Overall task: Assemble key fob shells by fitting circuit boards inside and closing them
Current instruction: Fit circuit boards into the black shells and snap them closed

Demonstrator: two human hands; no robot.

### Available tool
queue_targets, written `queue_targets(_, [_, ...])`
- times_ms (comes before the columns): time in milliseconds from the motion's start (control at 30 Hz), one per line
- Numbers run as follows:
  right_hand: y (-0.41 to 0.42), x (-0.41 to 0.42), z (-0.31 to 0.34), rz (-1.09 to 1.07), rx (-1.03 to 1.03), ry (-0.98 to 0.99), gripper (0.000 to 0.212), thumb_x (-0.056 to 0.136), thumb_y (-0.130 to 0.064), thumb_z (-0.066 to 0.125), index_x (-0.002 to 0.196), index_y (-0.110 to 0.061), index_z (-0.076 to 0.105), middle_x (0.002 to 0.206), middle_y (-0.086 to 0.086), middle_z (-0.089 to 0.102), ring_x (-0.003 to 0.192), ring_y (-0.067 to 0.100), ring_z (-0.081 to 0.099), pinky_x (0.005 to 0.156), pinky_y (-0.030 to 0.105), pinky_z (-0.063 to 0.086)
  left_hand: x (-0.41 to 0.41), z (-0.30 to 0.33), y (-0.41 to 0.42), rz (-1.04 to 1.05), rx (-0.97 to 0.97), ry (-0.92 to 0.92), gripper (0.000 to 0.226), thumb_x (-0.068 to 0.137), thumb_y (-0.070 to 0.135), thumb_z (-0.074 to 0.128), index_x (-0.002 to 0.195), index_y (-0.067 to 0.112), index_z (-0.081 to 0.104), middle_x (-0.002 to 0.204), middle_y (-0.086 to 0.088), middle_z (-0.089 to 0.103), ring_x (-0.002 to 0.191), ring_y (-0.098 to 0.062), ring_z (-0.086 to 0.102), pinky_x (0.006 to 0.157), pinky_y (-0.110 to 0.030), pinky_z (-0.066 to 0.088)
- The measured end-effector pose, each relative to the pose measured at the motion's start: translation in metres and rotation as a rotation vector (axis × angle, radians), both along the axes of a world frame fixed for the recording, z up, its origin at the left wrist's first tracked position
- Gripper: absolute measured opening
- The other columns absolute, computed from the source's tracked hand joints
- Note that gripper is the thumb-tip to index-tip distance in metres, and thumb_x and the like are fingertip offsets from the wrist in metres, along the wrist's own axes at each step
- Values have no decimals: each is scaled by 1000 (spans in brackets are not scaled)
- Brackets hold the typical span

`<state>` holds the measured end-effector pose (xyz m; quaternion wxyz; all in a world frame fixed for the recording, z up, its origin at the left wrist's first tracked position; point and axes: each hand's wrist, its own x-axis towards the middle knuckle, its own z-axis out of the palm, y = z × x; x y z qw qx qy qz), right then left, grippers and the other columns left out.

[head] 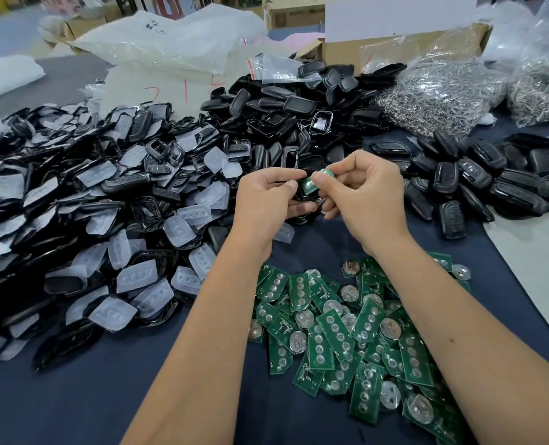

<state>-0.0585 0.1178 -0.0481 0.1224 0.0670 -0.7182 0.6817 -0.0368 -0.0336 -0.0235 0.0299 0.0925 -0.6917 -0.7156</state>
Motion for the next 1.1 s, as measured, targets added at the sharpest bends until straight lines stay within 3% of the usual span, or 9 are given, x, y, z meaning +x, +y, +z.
queue_targets(100, [-1,0,0,-9,0,22,19,88,-17,83,90,-6,67,66,8,71,50,22,66,44,29,52,-1,0,0,1,29,0,27,102,-3,54,99,11,77,77,3,75,66,-25,76,70,-29,63])
queue_targets(267, [-2,0,2,-7,6,36,17,88,-19,84,90,-11,69,69,6,73,51,19,66,45,28,50,-1,0,0,-13,84,1,25,103,-3,54,99,8,76,84,-8,79,70,-28,76,69,-27,61])
queue_targets(400, [-4,2,0,-22,81,38,15,87,-20,84,86,-14,70,69,6,73,51,19,68,45,28,51,-1,-1,0,-8,65,37,25,102,-3,54,99,8,76,79,-4,77,67,-22,76,68,-28,62])
queue_targets(667, [-4,1,-1,-55,43,12,19,89,-22,81,87,-11,67,68,7,72,52,19,67,47,29,50,1,1,3,14,51,35,24,102,-1,55,102,9,77,100,-12,72,64,-24,74,70,-29,63])
queue_targets(867, [-3,1,0,-43,64,10,19,88,-21,82,85,-10,66,64,8,69,50,20,64,47,31,48,1,-1,2,34,16,40,26,100,-1,58,94,13,79,97,-13,74,61,-22,73,71,-33,64])
queue_targets(1000, [-1,1,1,-64,166,33,20,84,-26,85,80,-16,68,64,4,68,54,14,58,54,32,48,0,-6,4,45,-27,59,16,95,0,68,95,13,78,88,-6,79,65,-22,75,71,-34,65])
queue_targets(1100, [-1,2,1,-3,144,12,21,84,-22,87,77,-15,67,59,0,65,53,14,54,54,30,44,0,-8,3,78,-79,72,14,93,1,71,93,13,78,91,-8,79,61,-20,73,64,-30,61])
